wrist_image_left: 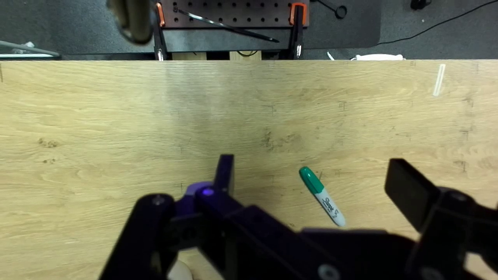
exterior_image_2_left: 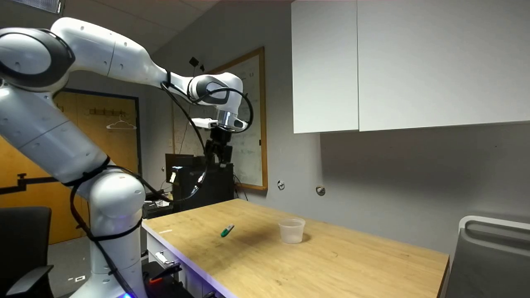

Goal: Put the marker in the bowl

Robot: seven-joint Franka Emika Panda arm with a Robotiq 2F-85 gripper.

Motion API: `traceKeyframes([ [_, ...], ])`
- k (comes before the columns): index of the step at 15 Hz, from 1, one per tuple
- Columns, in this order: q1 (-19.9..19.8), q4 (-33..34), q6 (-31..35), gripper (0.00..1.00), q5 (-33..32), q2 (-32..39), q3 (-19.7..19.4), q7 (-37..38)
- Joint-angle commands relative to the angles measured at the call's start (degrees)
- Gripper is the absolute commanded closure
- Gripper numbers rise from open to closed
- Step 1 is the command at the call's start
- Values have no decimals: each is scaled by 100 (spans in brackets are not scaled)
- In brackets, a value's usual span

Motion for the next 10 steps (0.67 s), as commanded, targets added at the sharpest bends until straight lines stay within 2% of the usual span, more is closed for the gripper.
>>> traceKeyframes([
  [1,-92,50,-1,0,7,69,115,-13],
  [10,152,46,530,0,-68,415,520,-116],
])
